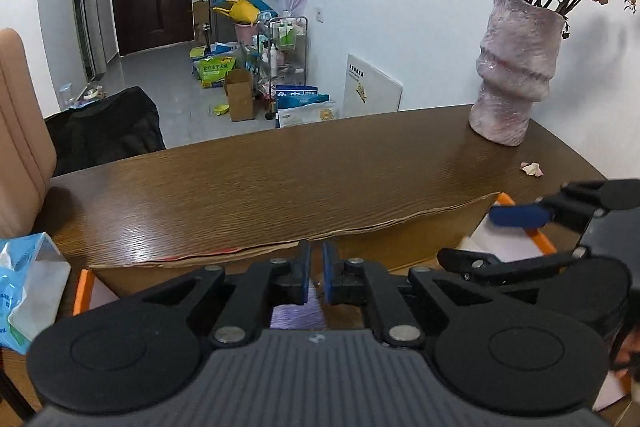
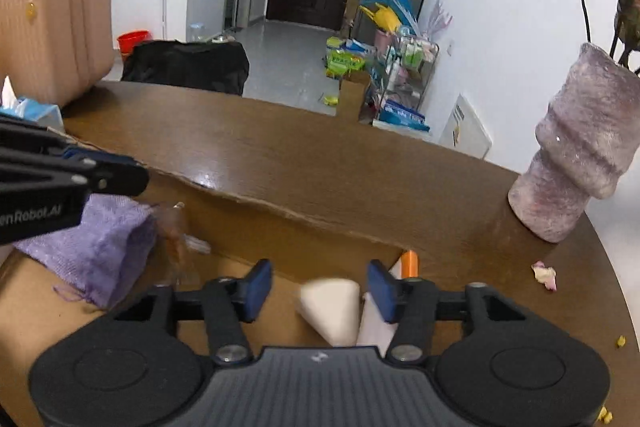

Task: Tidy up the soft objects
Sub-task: 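Carry the white triangular sponge into the box and open the right gripper, then return to the table and grasp the pink satin scrunchie with the right gripper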

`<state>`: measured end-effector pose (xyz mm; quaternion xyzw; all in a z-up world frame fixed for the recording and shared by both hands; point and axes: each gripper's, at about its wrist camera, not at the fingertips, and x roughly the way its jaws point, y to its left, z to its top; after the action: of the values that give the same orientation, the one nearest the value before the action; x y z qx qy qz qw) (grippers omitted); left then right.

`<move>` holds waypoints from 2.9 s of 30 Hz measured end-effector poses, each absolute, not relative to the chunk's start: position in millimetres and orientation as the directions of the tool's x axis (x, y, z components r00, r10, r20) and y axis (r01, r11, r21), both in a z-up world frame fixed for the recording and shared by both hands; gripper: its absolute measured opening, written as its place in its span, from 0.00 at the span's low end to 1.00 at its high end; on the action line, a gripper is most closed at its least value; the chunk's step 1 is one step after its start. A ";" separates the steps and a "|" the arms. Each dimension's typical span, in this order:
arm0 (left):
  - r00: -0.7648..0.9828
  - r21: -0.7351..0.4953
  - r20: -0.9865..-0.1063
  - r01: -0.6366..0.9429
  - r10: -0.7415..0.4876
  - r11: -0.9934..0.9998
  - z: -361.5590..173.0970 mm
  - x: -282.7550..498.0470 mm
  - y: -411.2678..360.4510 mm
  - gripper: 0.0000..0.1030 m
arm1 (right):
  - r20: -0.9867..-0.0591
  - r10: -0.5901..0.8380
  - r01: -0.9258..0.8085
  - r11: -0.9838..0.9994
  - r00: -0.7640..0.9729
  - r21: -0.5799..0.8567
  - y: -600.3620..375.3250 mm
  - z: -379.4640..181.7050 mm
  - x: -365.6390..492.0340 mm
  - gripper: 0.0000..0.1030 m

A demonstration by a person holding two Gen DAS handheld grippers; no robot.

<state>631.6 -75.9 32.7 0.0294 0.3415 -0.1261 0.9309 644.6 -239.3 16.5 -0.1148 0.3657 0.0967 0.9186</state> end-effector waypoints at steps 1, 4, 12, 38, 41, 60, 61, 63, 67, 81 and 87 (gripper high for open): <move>0.739 -0.023 -0.641 0.250 -0.206 0.968 33.5 629.2 -73.6 0.12 | -0.690 0.098 -0.260 0.956 0.717 -0.134 -240.1 17.7 642.8 0.56; 0.760 0.007 -0.626 0.230 -0.175 0.973 43.1 620.3 -66.6 0.28 | -0.673 0.105 -0.257 0.957 0.732 -0.131 -240.8 28.4 633.8 0.56; 0.855 0.078 -0.508 0.169 -0.107 0.983 117.1 535.7 -21.2 0.68 | -0.569 0.126 -0.266 0.949 0.812 -0.170 -264.3 106.9 556.7 0.75; 0.974 0.036 -0.225 0.051 -0.041 0.998 103.3 138.8 48.9 0.89 | -0.295 0.284 -0.289 0.957 0.912 0.028 -276.5 97.1 199.7 0.87; 0.966 -0.007 -0.229 0.121 -0.120 0.993 79.4 92.0 55.0 0.98 | -0.273 0.308 -0.300 0.951 0.911 0.071 -276.6 76.3 149.8 0.88; 0.953 -0.003 -0.278 0.129 -0.124 0.992 33.8 49.1 49.5 0.98 | -0.263 0.264 -0.254 0.965 0.928 0.070 -243.8 14.1 61.6 0.92; 0.952 -0.004 -0.280 0.129 -0.125 0.992 32.5 50.7 49.1 0.98 | -0.263 0.259 -0.247 0.966 0.929 0.078 -244.3 13.3 63.1 0.92; 0.947 -0.004 -0.293 0.135 -0.130 0.991 27.8 56.4 48.1 0.98 | -0.269 0.252 -0.236 0.967 0.930 0.092 -244.1 10.5 67.5 0.91; 0.935 -0.010 -0.330 0.132 -0.127 0.991 16.3 81.2 47.7 0.98 | -0.289 0.265 -0.249 0.964 0.920 0.094 -236.9 4.8 80.4 0.90; 0.908 -0.043 -0.417 -0.051 0.028 0.998 13.7 185.2 102.4 0.98 | -0.437 0.383 -0.414 0.910 0.813 0.028 -131.9 4.2 233.0 0.79; 0.897 -0.037 -0.435 -0.105 0.079 0.994 16.4 201.0 134.1 0.98 | -0.523 0.392 -0.454 0.891 0.757 0.011 -64.6 -3.3 320.2 0.54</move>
<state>201.0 134.1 16.4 -0.0295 0.2218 0.0471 0.9735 320.2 -64.6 -3.3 -0.0586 0.2656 0.2262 0.9353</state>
